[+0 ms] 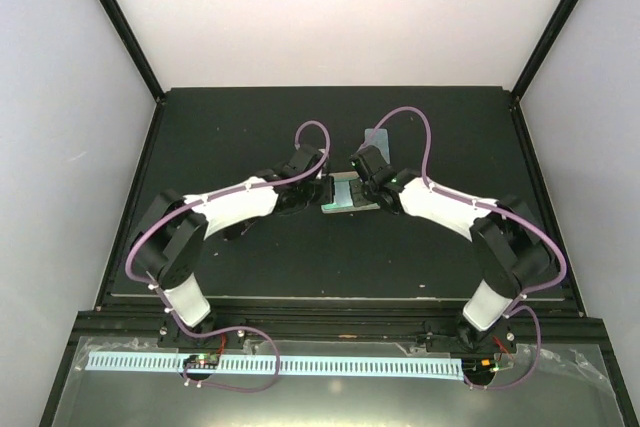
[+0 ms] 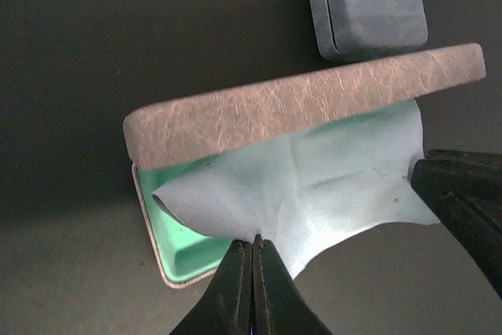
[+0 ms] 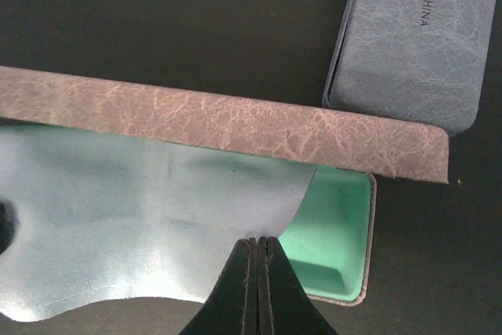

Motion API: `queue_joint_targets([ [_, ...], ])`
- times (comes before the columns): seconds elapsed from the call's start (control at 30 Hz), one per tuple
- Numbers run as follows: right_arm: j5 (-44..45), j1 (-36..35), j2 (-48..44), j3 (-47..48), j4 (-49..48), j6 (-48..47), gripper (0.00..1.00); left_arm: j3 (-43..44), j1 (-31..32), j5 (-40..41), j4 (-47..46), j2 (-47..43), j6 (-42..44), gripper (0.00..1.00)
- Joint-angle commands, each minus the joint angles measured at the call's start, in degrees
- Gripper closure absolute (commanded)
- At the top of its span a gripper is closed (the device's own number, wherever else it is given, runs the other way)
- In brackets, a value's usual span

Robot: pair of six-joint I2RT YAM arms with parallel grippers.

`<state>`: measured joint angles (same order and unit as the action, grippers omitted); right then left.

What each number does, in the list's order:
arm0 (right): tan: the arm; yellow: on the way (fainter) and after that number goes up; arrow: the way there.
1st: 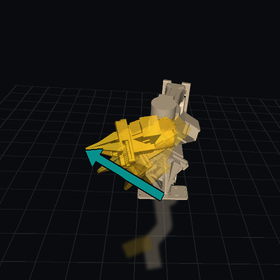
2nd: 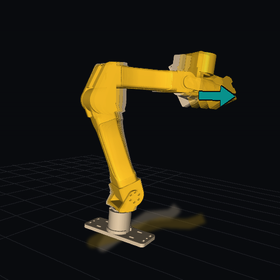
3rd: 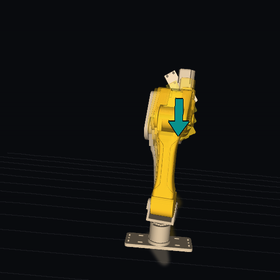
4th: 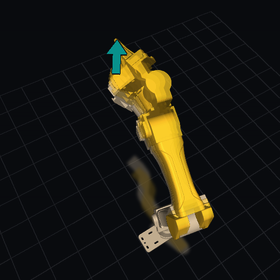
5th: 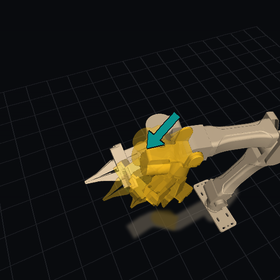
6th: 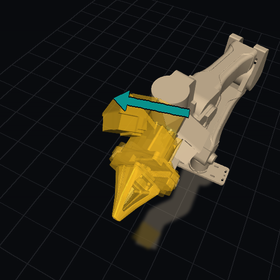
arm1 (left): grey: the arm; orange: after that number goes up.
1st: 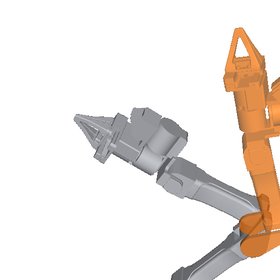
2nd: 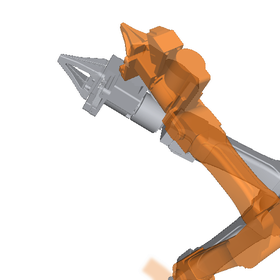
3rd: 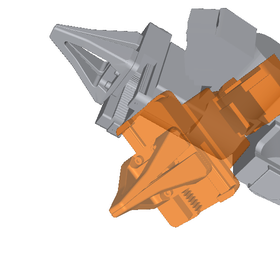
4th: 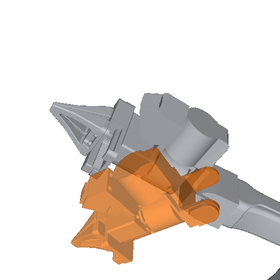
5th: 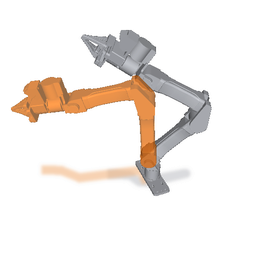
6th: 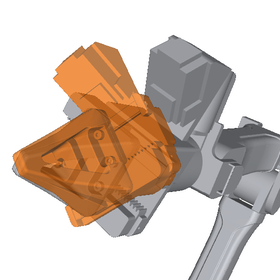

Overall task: Organize the sunglasses
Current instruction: Place the glasses cleaning cloth in the sunglasses case.

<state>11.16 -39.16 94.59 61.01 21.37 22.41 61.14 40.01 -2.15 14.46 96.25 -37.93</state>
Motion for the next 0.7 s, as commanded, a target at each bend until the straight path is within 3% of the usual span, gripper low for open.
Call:
queue_joint_targets([
  [0.0, 0.4, 0.5, 1.9, 2.6, -1.6, -1.2, 0.99, 4.5, -0.8, -0.5, -0.8, 3.3, 2.1, 0.98],
  [0.67, -0.7, 3.8, 7.0, 2.4, -1.1, -0.5, 0.99, 9.4, -1.5, -1.2, 0.7, 11.3, 3.1, 0.98],
])
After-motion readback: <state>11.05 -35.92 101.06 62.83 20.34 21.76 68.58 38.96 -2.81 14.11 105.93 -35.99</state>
